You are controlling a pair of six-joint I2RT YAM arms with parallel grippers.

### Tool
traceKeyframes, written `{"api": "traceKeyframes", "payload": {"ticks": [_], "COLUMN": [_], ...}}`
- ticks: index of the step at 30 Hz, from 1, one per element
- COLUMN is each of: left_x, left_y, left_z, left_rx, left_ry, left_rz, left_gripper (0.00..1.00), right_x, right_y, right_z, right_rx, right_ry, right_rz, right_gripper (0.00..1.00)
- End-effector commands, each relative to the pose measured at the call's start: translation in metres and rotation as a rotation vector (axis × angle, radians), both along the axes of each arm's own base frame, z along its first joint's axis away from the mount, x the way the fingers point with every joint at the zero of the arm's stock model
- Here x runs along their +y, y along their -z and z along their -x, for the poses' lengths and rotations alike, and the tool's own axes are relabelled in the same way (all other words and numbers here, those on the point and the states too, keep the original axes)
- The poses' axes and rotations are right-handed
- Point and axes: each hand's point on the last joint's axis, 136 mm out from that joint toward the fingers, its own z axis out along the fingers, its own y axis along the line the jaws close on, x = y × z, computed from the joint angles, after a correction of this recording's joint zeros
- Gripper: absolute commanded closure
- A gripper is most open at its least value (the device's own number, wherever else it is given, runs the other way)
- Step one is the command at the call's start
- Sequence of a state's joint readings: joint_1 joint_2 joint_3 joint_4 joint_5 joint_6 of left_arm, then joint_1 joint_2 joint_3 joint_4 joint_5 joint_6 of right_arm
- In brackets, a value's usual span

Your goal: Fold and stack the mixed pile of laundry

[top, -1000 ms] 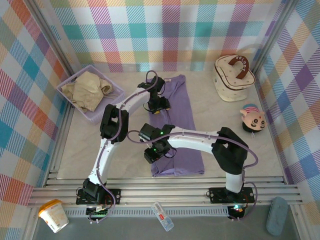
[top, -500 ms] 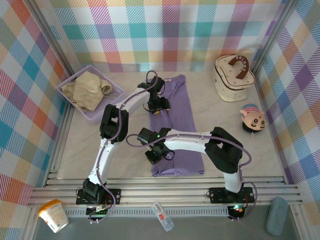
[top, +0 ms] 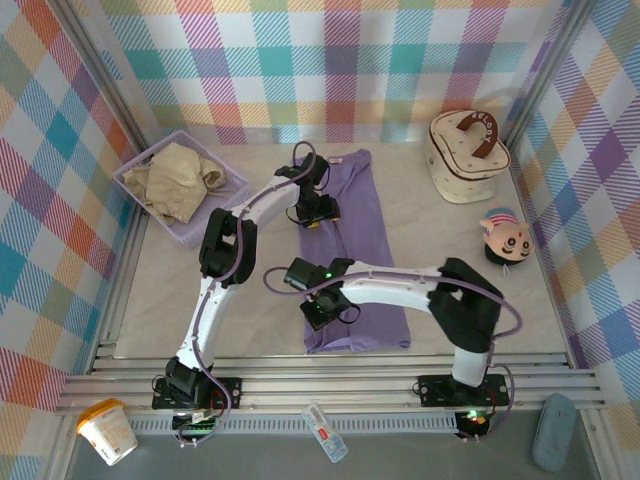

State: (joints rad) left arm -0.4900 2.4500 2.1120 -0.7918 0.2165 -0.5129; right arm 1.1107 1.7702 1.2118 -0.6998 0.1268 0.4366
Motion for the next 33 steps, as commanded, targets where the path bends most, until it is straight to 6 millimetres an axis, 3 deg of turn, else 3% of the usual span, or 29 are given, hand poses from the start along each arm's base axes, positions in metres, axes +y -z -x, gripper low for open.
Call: {"api": "traceKeyframes", "payload": {"ticks": [1,8,9,12,13,17,24,29,33], "left_x": [0.026,0.024,0.024,0.024,0.024,0.027,0.029,0.028,0.028], "left_y": [0.051,0.05,0.05,0.049,0.048,0.048,0.049,0.05,0.05], "left_z": [0.038,0.039,0.039,0.039,0.039,0.041,0.042,0.042,0.041], "left_rx": [0.17,0.175,0.176,0.176,0.173,0.174,0.179,0.181,0.181], "left_ry": [0.009,0.01,0.011,0.016,0.018,0.028,0.032,0.024,0.018], "left_rz": [-0.121,-0.111,-0.11,-0.108,-0.11,-0.128,-0.136,-0.131,-0.128], "left_gripper": [0.43,0.43,0.43,0.43,0.43,0.43,0.42,0.42,0.42], "right_x": [-0.033,-0.107,-0.118,-0.136,-0.139,-0.131,-0.075,-0.064,-0.078], "right_y": [-0.023,0.0,0.002,-0.002,-0.006,-0.021,-0.026,-0.01,0.0], "right_z": [0.01,0.057,0.062,0.067,0.066,0.053,0.021,0.013,0.012], "right_rx": [-0.022,0.093,0.102,0.087,0.072,0.012,-0.036,-0.027,-0.024], "right_ry": [0.087,0.27,0.305,0.374,0.386,0.364,0.219,0.191,0.219], "right_rz": [0.002,0.052,0.059,0.038,0.032,-0.014,0.018,0.097,0.181], "right_gripper": [1.0,0.99,0.96,0.71,0.69,0.58,0.56,0.54,0.58]}}
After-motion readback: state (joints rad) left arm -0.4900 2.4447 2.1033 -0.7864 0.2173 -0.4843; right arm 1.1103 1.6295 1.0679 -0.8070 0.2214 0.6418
